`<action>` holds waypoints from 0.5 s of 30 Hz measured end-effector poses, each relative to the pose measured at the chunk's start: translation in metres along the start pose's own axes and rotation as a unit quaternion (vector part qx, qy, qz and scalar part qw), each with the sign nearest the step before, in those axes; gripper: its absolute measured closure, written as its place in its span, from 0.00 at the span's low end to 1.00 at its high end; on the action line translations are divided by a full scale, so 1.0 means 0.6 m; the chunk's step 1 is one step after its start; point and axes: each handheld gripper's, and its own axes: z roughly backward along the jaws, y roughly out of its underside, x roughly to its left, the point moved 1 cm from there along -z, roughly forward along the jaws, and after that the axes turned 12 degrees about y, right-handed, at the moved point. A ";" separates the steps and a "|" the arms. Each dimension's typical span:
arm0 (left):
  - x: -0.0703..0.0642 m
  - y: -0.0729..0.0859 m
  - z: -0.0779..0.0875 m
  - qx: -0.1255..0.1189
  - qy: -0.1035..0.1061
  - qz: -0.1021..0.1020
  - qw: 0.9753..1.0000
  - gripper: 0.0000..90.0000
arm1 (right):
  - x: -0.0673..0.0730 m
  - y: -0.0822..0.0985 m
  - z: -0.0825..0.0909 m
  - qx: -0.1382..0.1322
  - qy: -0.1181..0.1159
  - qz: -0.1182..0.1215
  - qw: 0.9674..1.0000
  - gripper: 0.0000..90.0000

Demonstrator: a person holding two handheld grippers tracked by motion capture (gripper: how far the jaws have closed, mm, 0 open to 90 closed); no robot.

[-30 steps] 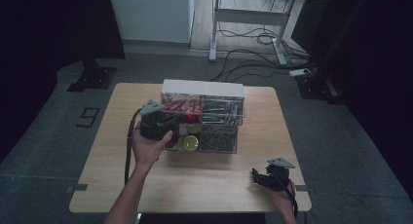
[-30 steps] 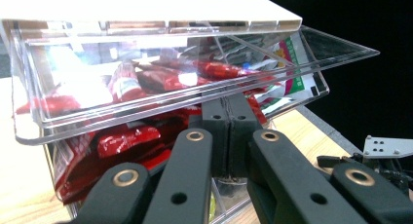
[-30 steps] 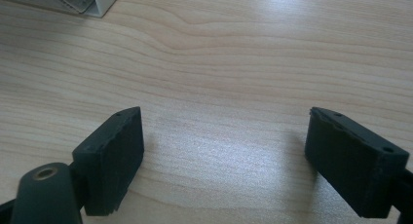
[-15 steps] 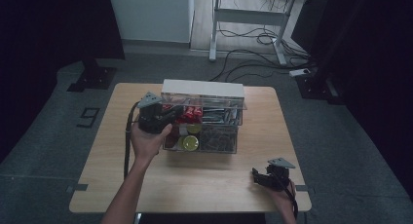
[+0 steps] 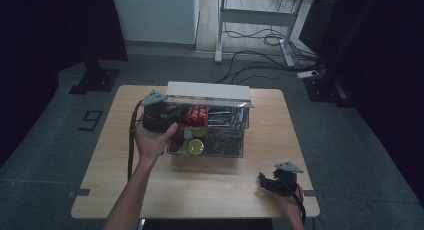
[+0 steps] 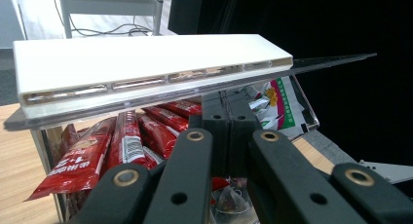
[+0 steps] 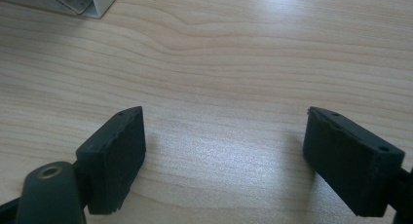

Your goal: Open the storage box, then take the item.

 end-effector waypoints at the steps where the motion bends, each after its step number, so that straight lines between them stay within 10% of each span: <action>1: 0.000 0.000 0.000 0.000 0.000 0.000 1.000 0.99 | 0.000 0.000 0.001 -0.001 0.002 -0.002 1.000 0.20; 15: 0.001 0.000 0.000 0.000 0.002 -0.002 1.000 0.99 | 0.003 -0.015 0.020 -0.018 -0.023 -0.037 0.999 0.27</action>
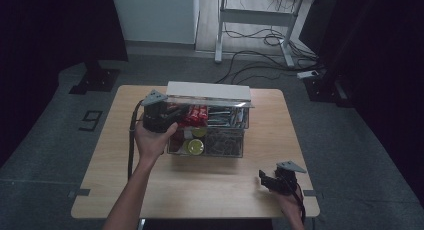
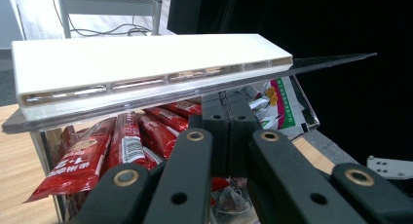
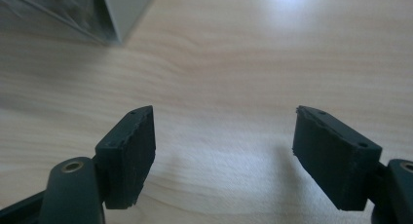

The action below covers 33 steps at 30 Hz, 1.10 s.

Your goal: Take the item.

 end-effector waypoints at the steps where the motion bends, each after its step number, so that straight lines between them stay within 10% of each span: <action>1: 0.000 0.000 0.000 0.000 0.000 0.000 1.000 0.99 | 0.003 -0.006 0.006 -0.007 -0.005 -0.003 1.000 0.27; 20: 0.000 -0.002 -0.002 0.002 0.000 0.003 1.000 0.99 | 0.048 -0.142 0.107 -0.124 -0.071 0.003 0.990 0.48; 33: -0.003 -0.004 -0.006 0.005 0.000 0.000 1.000 0.99 | 0.089 -0.213 0.126 -0.150 -0.088 0.020 0.985 0.54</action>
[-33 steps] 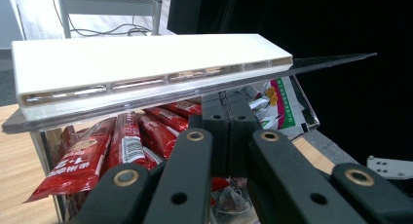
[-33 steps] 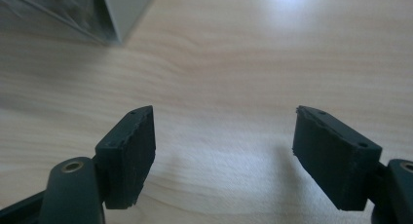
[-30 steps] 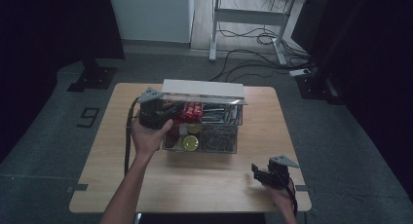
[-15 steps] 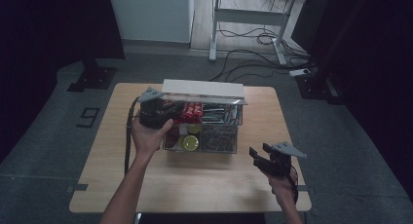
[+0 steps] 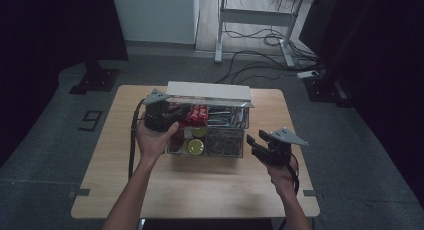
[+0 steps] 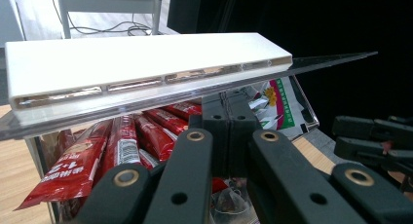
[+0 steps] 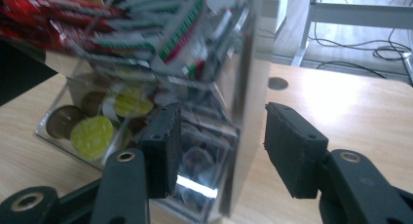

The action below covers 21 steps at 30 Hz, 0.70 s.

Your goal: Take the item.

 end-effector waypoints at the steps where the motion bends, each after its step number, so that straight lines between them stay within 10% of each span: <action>1: 0.000 0.000 0.000 0.000 0.000 0.001 1.000 0.99 | 0.002 -0.005 -0.002 0.000 -0.002 0.000 1.000 0.54; 21: -0.001 -0.001 -0.001 0.001 0.001 -0.001 1.000 0.99 | 0.034 -0.048 -0.023 -0.016 -0.006 0.010 1.000 0.62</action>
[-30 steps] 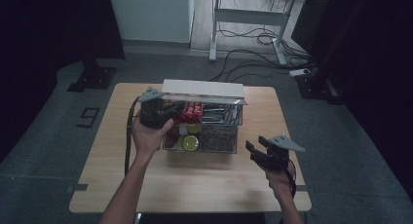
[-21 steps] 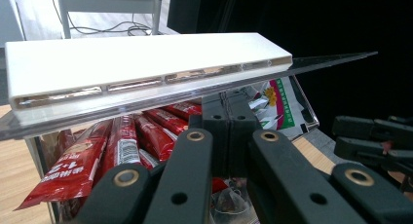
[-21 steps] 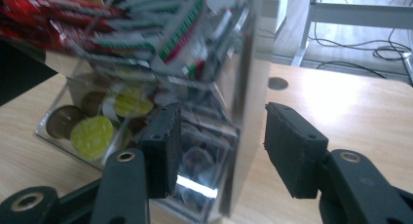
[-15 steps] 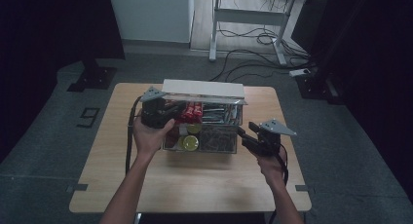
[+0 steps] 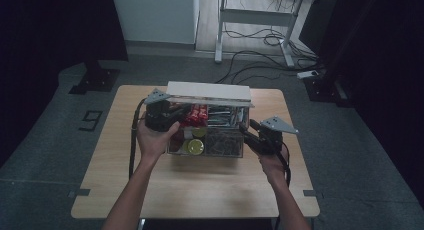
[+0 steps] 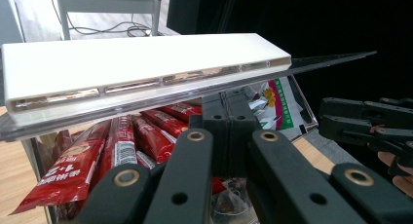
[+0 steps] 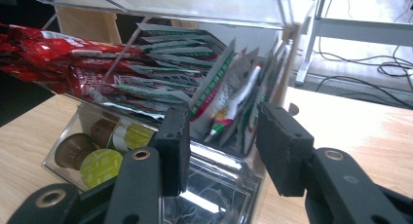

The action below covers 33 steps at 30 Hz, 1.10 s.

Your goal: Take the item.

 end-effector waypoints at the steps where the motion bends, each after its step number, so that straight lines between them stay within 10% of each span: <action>1: 0.000 0.000 0.000 0.000 0.000 0.000 1.000 0.99 | 0.001 -0.001 -0.001 0.000 0.000 0.001 1.000 0.62; 33: 0.000 0.000 -0.002 -0.002 0.002 0.003 1.000 1.00 | 0.039 -0.007 -0.058 0.024 0.028 0.031 0.999 0.82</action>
